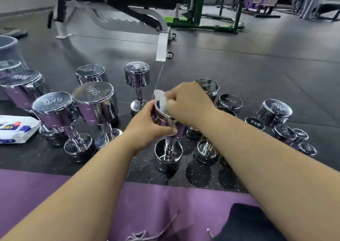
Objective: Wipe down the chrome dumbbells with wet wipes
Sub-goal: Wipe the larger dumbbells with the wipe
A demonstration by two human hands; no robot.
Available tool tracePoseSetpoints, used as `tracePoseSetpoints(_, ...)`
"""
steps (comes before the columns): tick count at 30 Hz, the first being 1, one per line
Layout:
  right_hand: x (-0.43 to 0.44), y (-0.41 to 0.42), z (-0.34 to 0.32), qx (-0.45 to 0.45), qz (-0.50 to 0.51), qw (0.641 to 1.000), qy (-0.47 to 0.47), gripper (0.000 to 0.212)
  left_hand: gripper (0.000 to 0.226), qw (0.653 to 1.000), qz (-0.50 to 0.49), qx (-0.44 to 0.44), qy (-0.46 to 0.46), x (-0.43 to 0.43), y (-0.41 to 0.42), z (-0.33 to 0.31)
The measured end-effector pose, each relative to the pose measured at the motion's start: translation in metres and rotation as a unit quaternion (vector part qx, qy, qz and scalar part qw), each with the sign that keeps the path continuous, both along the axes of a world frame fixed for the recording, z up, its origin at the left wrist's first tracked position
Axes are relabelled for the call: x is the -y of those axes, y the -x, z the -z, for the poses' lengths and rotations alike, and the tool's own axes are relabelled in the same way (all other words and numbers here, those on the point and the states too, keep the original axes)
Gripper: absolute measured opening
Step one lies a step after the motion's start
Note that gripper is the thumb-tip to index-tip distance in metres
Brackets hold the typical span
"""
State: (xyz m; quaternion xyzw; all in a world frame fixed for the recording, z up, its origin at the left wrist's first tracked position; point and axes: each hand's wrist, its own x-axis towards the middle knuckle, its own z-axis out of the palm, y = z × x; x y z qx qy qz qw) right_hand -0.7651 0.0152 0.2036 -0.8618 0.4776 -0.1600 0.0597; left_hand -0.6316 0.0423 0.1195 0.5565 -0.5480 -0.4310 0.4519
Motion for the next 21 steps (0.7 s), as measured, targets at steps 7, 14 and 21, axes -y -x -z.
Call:
tracePoseSetpoints(7, 0.016, 0.020, 0.008, 0.000, 0.025, 1.000, -0.013, 0.035, 0.078, 0.998, -0.013, 0.057, -0.009, 0.009, -0.004, -0.003)
tracePoseSetpoints(14, 0.005, 0.036, 0.022, -0.046, -0.026, 0.998, 0.018, 0.038, 0.073, 0.999, -0.008, 0.042, 0.003, 0.006, -0.005, 0.000)
tracePoseSetpoints(21, -0.019, 0.025, 0.024, 0.015, -0.077, 0.997, -0.028, 0.047, 0.075, 0.998, -0.004, 0.069, -0.004, 0.005, -0.006, -0.005)
